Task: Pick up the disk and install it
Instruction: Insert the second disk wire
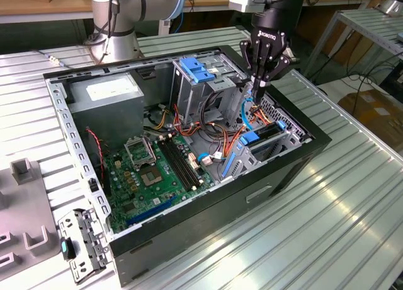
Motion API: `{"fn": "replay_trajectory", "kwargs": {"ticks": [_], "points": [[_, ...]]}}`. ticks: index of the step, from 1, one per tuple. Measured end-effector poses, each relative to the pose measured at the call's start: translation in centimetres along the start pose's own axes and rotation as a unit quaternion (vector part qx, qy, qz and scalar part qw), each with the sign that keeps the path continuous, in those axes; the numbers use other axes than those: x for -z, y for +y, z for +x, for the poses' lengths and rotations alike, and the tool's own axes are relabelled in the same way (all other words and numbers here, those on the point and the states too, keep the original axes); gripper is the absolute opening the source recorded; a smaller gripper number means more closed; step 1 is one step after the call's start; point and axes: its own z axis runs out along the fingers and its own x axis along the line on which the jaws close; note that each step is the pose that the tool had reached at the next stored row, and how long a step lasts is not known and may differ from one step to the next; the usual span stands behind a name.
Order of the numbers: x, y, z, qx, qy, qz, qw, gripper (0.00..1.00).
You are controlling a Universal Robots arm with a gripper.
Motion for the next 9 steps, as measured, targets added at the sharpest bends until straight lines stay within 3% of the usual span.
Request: {"fn": "replay_trajectory", "kwargs": {"ticks": [4, 7, 8, 9], "points": [[0.0, 0.0, 0.0, 0.0, 0.0002, 0.0, 1.0, 0.11], [-0.02, 0.0, 0.0, 0.0, 0.0074, 0.0004, 0.99997, 0.11], [-0.05, 0.0, -0.02, -0.001, 0.0207, 0.0011, 0.99979, 0.17], [-0.1, 0.0, -0.04, -0.002, 0.0301, 0.0016, 0.99954, 0.24]]}}
